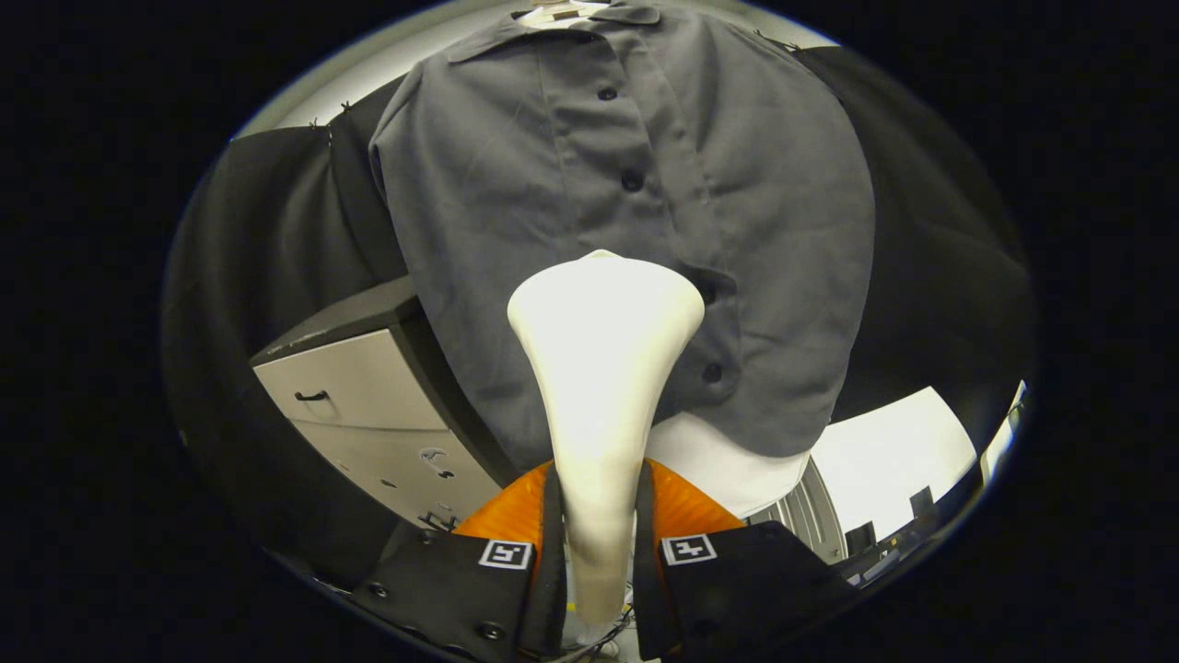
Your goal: Iron the clothes twice with a garment steamer, once on the left side and once on the right side.
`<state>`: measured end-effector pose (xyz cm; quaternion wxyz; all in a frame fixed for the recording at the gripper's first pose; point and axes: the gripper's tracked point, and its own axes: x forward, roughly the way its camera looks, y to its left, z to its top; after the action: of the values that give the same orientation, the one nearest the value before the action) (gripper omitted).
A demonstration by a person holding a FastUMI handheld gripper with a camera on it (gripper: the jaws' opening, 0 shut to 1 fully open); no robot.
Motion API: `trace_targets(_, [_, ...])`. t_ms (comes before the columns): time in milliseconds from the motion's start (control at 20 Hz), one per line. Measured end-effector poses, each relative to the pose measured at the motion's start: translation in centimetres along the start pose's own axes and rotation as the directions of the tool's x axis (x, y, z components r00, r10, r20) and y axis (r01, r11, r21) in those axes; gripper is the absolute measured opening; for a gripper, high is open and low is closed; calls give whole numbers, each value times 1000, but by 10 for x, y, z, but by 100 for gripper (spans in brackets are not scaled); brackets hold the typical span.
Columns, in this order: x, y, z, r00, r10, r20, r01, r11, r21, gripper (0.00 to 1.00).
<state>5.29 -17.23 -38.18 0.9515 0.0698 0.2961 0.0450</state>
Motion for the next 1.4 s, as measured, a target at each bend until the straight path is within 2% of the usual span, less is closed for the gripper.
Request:
trace_targets(400, [-38, -6, 119, 989, -17, 146, 21, 999, -27, 37])
trace_targets(800, [-61, -25, 222, 957, -44, 286, 67, 995, -72, 37])
trace_targets(1000, [-67, -27, 257, 944, -38, 328, 65, 995, -70, 37])
trace_targets(1400, [-67, -41, 305, 910, -70, 408, 116, 989, -89, 37])
